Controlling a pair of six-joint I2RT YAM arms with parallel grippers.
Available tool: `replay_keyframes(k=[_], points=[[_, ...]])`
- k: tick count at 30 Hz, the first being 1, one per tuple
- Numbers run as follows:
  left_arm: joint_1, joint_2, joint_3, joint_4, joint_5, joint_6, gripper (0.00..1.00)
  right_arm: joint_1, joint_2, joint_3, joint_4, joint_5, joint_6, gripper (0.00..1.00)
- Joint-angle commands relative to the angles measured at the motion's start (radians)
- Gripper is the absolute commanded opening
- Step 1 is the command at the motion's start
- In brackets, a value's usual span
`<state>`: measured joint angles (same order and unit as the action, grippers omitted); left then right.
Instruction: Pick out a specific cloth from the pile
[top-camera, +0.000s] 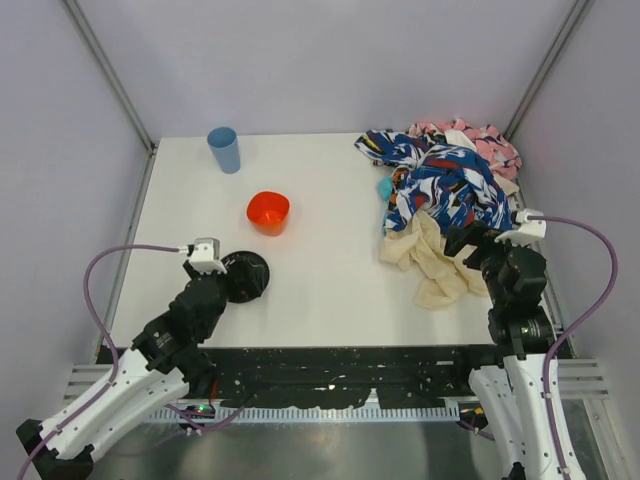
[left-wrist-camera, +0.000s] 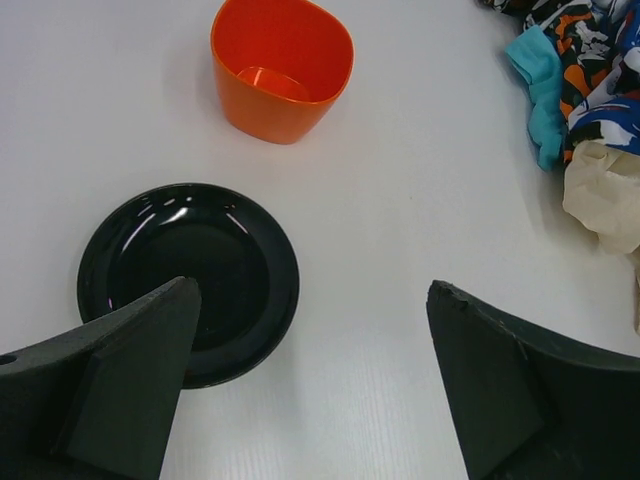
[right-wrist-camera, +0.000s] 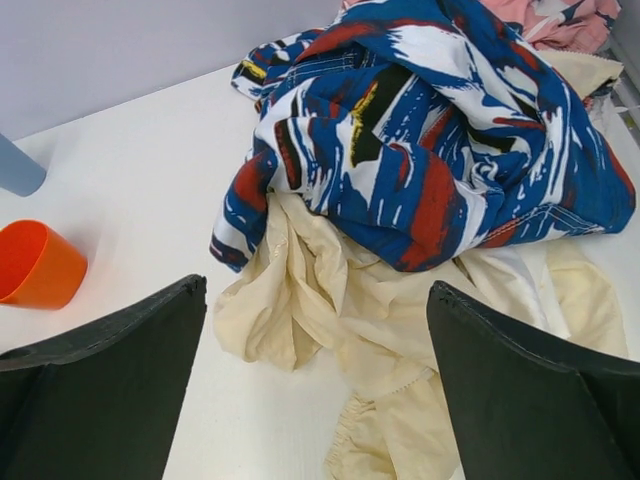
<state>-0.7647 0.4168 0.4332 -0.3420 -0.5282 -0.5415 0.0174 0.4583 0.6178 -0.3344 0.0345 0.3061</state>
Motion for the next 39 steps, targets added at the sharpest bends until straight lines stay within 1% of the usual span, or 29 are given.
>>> replay_keyframes(k=[1, 3, 4, 5, 6, 7, 8, 9, 10, 11, 12, 13, 14, 15, 17, 20, 24, 27, 28, 29, 30, 32, 33, 34, 35, 36, 37, 38, 39], points=[[-0.001, 0.028, 0.052, 0.018, 0.016, 0.005, 0.99, -0.002, -0.004, -0.003, 0.060, -0.119, -0.016, 0.95], [-0.001, 0.037, 0.050, 0.029, 0.022, 0.005, 1.00, 0.000, 0.028, -0.003, 0.072, -0.264, -0.092, 0.95], [-0.001, 0.046, 0.050, 0.034, 0.030, 0.006, 1.00, 0.016, 0.048, 0.019, 0.046, -0.334, -0.107, 0.96], [-0.001, 0.051, 0.050, 0.037, 0.034, 0.008, 1.00, 0.033, 0.106, 0.034, 0.019, -0.361, -0.146, 0.95], [-0.001, 0.062, 0.050, 0.038, 0.039, 0.009, 1.00, 0.099, 0.144, 0.063, -0.001, -0.334, -0.163, 0.95], [-0.001, 0.071, 0.053, 0.040, 0.042, 0.009, 1.00, 0.151, 0.205, 0.085, -0.037, -0.287, -0.208, 0.95], [-0.001, 0.079, 0.055, 0.040, 0.045, 0.011, 1.00, 0.242, 0.244, 0.114, -0.044, -0.136, -0.232, 0.95], [0.001, 0.089, 0.058, 0.038, 0.046, 0.011, 1.00, 0.301, 0.311, 0.125, -0.066, -0.061, -0.277, 0.95], [-0.001, 0.097, 0.062, 0.037, 0.050, 0.011, 1.00, 0.381, 0.345, 0.146, -0.074, 0.108, -0.301, 0.95], [-0.002, 0.106, 0.065, 0.035, 0.056, 0.009, 1.00, 0.448, 0.420, 0.158, -0.084, 0.166, -0.374, 0.95], [-0.001, 0.115, 0.068, 0.034, 0.060, 0.012, 1.00, 0.481, 0.456, 0.168, -0.089, 0.259, -0.401, 0.95], [-0.001, 0.122, 0.073, 0.034, 0.065, 0.012, 1.00, 0.531, 0.527, 0.183, -0.103, 0.316, -0.454, 0.95], [-0.001, 0.128, 0.073, 0.032, 0.066, 0.015, 1.00, 0.555, 0.595, 0.183, -0.103, 0.333, -0.485, 0.95], [-0.001, 0.135, 0.076, 0.031, 0.066, 0.015, 1.00, 0.603, 0.623, 0.184, -0.089, 0.364, -0.557, 0.95], [-0.001, 0.145, 0.081, 0.028, 0.068, 0.014, 1.00, 0.647, 0.716, 0.195, -0.063, 0.377, -0.635, 0.95], [-0.001, 0.157, 0.088, 0.015, 0.066, 0.015, 1.00, 0.655, 0.876, 0.227, -0.040, 0.395, -0.696, 0.95], [-0.001, 0.157, 0.090, 0.012, 0.066, 0.015, 1.00, 0.655, 1.063, 0.261, 0.015, 0.567, -0.737, 0.95], [-0.001, 0.158, 0.088, 0.014, 0.069, 0.014, 1.00, 0.655, 1.169, 0.305, 0.090, 0.746, -0.742, 0.95], [-0.001, 0.158, 0.091, 0.012, 0.069, 0.015, 1.00, 0.651, 1.212, 0.318, 0.128, 0.786, -0.745, 0.96], [-0.001, 0.162, 0.091, 0.009, 0.071, 0.015, 1.00, 0.653, 1.226, 0.335, 0.158, 0.848, -0.745, 1.00], [0.001, 0.160, 0.091, 0.009, 0.070, 0.015, 1.00, 0.651, 1.246, 0.344, 0.213, 0.873, -0.751, 0.88], [-0.001, 0.162, 0.096, 0.006, 0.065, 0.014, 1.00, 0.639, 1.251, 0.361, 0.318, 0.958, -0.759, 0.71], [-0.002, 0.162, 0.095, 0.001, 0.057, 0.015, 1.00, 0.630, 1.241, 0.379, 0.328, 1.010, -0.757, 0.62], [-0.001, 0.159, 0.098, -0.002, 0.050, 0.014, 1.00, 0.610, 1.234, 0.404, 0.383, 1.051, -0.745, 0.56], [-0.001, 0.155, 0.099, -0.005, 0.043, 0.014, 1.00, 0.595, 1.211, 0.416, 0.391, 1.067, -0.737, 0.46], [-0.001, 0.152, 0.101, -0.008, 0.039, 0.014, 1.00, 0.563, 1.197, 0.443, 0.400, 1.087, -0.710, 0.39], [-0.001, 0.148, 0.101, -0.011, 0.031, 0.012, 1.00, 0.549, 1.160, 0.453, 0.397, 1.088, -0.681, 0.28], [-0.001, 0.142, 0.102, -0.014, 0.025, 0.012, 1.00, 0.517, 1.140, 0.471, 0.394, 1.069, -0.668, 0.24], [-0.001, 0.139, 0.099, -0.014, 0.017, 0.012, 1.00, 0.500, 1.093, 0.476, 0.394, 1.053, -0.636, 0.14]])
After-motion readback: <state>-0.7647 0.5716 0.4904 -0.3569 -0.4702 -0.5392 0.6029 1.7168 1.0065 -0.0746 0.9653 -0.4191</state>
